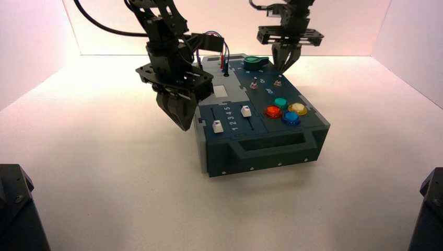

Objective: Rotate the box counterclockwise.

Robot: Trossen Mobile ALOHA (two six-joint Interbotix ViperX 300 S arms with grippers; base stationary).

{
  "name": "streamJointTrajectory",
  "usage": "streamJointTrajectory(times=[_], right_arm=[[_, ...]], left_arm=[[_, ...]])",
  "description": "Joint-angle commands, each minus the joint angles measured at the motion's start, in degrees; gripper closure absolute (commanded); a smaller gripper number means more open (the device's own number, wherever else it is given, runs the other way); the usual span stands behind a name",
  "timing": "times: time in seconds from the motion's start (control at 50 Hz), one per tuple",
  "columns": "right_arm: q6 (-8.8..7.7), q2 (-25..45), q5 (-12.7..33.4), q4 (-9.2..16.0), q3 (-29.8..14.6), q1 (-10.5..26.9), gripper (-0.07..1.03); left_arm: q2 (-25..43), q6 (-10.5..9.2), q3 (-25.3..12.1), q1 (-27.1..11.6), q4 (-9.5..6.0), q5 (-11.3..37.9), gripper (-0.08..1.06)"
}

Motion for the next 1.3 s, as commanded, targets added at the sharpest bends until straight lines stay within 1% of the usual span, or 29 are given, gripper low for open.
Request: streamJointTrajectory(times=[0.02,0.26,0.36,0.4,0.46,0.48,0.58,0.68,0.78,0.9,1.0,1.1,1.18,1.26,1.3], right_arm=[[0.0,0.4,1.1,1.1,-3.4,4.9,0.99],[-0.44,3.1,3.7,1.2,-8.7,6.5,0.99],[-0.44,4.1,5.4,1.4,-11.1,7.7,0.99],[-0.44,4.7,5.9,1.5,-12.1,8.3,0.99],[-0.44,4.8,6.1,1.6,-12.4,8.3,0.99],[-0.44,5.5,7.1,1.8,-13.9,9.2,0.99],[-0.44,6.7,8.3,2.4,-16.3,10.7,0.99],[-0.44,8.0,9.7,2.4,-18.6,12.0,0.99],[-0.26,9.1,10.8,2.5,-20.0,12.1,0.99],[-0.26,9.4,11.2,1.9,-20.2,11.1,0.99],[-0.26,8.5,11.2,1.2,-19.6,9.1,0.99],[-0.44,6.3,11.1,0.0,-18.5,6.9,0.99],[-0.62,4.0,11.1,-1.0,-17.8,4.7,0.99],[-1.49,1.5,11.2,-1.5,-16.2,2.5,0.99],[-2.11,0.0,11.5,-1.5,-15.1,1.5,0.99]], left_arm=[[0.0,-0.18,-2.5,-2.8,-1.23,-1.6,1.01],[2.3,-0.79,-5.1,-5.8,-1.41,-1.7,1.01],[3.4,-0.88,-6.2,-6.9,-1.41,-1.7,1.01],[3.8,-0.88,-6.6,-7.0,-1.41,-1.5,1.01],[3.9,-0.88,-6.7,-7.2,-1.41,-1.4,1.01],[4.2,-0.88,-7.2,-7.5,-1.41,-1.3,1.01],[4.2,-0.88,-7.6,-7.5,-1.41,-1.3,1.01],[4.3,-0.88,-7.6,-7.6,-1.41,-1.2,1.01],[4.3,-0.88,-7.6,-7.5,-1.41,-1.3,1.01],[3.9,-0.88,-6.9,-7.5,-0.97,-1.7,1.01],[2.5,-0.88,-5.4,-7.4,0.0,-2.5,1.01],[0.3,-0.88,-3.6,-6.7,0.53,-3.4,1.01],[-2.3,-0.88,-1.8,-4.7,0.62,-4.2,1.01],[-5.4,-0.88,0.2,-1.8,0.62,-4.7,1.01],[-7.4,-0.97,1.4,0.3,0.44,-4.9,1.01]])
